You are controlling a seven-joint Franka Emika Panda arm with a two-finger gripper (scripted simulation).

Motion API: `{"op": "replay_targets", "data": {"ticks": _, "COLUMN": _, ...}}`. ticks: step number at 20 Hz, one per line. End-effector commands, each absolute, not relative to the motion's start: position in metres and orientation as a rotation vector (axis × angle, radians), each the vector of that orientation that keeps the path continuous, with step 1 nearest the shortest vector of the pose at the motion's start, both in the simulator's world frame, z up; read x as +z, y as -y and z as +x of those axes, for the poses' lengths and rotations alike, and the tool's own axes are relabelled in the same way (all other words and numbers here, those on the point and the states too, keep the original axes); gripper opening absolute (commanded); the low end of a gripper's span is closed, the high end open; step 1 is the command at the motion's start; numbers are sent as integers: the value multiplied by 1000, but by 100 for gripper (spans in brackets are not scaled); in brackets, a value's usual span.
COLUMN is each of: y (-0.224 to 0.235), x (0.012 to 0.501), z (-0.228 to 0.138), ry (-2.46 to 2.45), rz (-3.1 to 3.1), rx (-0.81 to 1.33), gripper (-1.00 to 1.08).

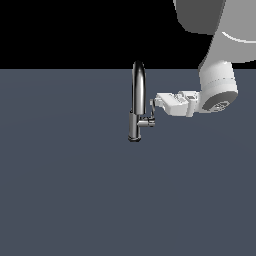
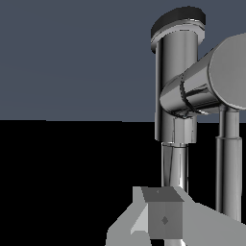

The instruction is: Turn on the faucet by rotating a designated handle.

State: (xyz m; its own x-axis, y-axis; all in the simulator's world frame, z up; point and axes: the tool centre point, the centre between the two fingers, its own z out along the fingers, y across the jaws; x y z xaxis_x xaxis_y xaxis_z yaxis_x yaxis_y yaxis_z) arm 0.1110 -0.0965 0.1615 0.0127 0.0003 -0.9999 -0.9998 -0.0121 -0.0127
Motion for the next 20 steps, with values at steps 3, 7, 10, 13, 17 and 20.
{"op": "replay_targets", "data": {"ticks": 3, "y": 97, "x": 162, "z": 104, "ry": -1194, "rz": -1224, "rx": 1208, "gripper": -100}}
{"op": "replay_targets", "data": {"ticks": 7, "y": 97, "x": 163, "z": 97, "ry": -1194, "rz": -1224, "rx": 1208, "gripper": -100}}
{"op": "replay_targets", "data": {"ticks": 10, "y": 97, "x": 164, "z": 91, "ry": -1194, "rz": -1224, "rx": 1208, "gripper": -100}}
{"op": "replay_targets", "data": {"ticks": 13, "y": 97, "x": 165, "z": 85, "ry": -1194, "rz": -1224, "rx": 1208, "gripper": -100}}
{"op": "replay_targets", "data": {"ticks": 17, "y": 97, "x": 165, "z": 77, "ry": -1194, "rz": -1224, "rx": 1208, "gripper": -100}}
{"op": "replay_targets", "data": {"ticks": 20, "y": 97, "x": 166, "z": 70, "ry": -1194, "rz": -1224, "rx": 1208, "gripper": -100}}
